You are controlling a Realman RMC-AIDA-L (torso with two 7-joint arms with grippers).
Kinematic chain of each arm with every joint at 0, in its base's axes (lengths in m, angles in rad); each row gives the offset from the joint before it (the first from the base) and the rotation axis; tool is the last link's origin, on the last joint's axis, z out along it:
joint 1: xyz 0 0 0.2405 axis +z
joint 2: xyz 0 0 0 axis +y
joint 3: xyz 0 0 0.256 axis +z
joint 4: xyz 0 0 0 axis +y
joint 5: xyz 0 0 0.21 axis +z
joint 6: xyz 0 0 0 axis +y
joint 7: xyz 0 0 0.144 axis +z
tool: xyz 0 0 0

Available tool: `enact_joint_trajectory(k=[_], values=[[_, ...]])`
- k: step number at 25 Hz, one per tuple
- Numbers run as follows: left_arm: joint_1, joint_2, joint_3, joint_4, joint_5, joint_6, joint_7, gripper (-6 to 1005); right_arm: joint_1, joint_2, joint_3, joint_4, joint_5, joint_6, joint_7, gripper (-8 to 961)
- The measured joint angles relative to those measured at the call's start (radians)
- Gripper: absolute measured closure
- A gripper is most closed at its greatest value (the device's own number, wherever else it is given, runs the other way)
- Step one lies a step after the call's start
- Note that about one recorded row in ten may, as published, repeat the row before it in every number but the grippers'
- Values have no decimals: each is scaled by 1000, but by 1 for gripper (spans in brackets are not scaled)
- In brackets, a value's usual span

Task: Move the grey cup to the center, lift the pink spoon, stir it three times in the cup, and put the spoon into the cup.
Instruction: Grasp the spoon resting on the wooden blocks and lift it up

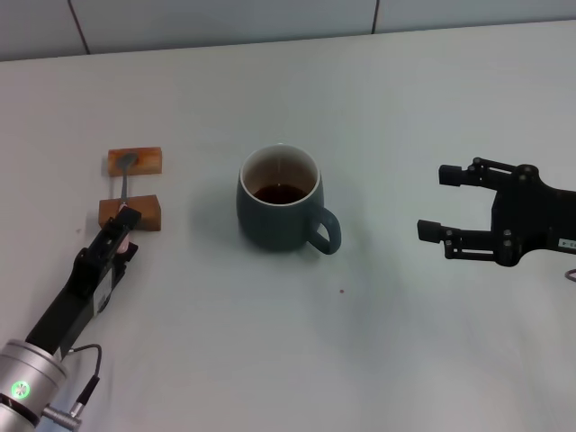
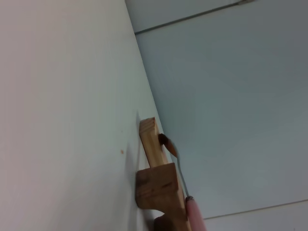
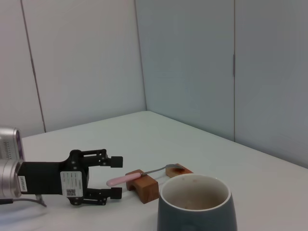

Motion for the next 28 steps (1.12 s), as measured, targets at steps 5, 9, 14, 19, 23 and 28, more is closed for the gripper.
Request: enact_joint_trajectory(k=[5, 9, 14, 19, 23, 28], values=[[-7, 1, -1, -9, 0, -3, -2, 194, 0, 0, -1, 1, 0, 1, 0, 134], [-8, 2, -1, -9, 2, 2, -10, 195, 3, 0, -2, 5, -2, 4, 0, 134], [-8, 2, -1, -9, 2, 5, -15, 198, 4, 0, -3, 6, -6, 3, 0, 133], [-10, 2, -2, -9, 1, 10, -23, 203, 4, 0, -4, 6, -7, 3, 0, 133], [-12, 2, -2, -9, 0, 19, -26, 207, 4, 0, -5, 6, -8, 4, 0, 133], [-14, 2, -2, -9, 1, 21, -29, 212, 4, 0, -5, 6, -8, 2, 0, 134]])
